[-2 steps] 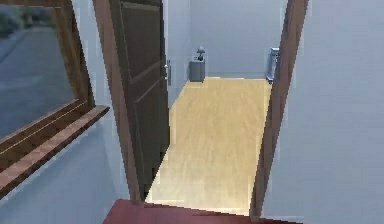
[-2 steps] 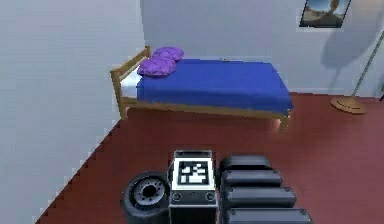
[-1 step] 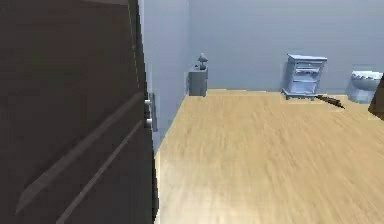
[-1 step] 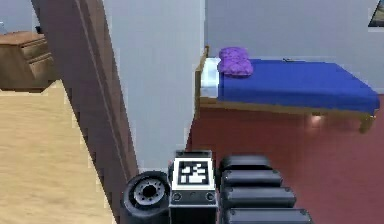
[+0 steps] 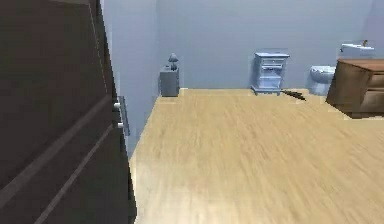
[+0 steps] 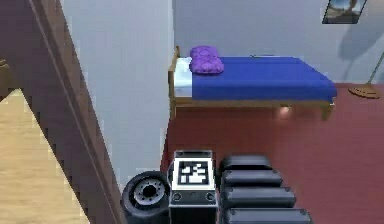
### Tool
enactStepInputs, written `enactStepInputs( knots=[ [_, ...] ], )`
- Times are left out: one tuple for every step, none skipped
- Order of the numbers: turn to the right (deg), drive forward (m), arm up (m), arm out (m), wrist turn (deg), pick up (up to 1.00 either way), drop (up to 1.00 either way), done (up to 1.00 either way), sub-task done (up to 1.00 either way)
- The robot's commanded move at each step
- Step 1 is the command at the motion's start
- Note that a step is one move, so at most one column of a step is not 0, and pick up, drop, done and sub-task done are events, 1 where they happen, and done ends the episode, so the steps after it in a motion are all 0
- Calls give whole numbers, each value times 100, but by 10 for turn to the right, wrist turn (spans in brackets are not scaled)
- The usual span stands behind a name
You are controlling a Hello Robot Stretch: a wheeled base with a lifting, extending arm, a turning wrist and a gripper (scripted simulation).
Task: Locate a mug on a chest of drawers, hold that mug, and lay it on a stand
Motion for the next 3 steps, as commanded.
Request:
enactStepInputs(
  knots=[
    [0, 100, 0, 0, 0, 0, 0, 0, 0],
    [0, 100, 0, 0, 0, 0, 0, 0, 0],
    [0, 100, 0, 0, 0, 0, 0, 0, 0]
  ],
)
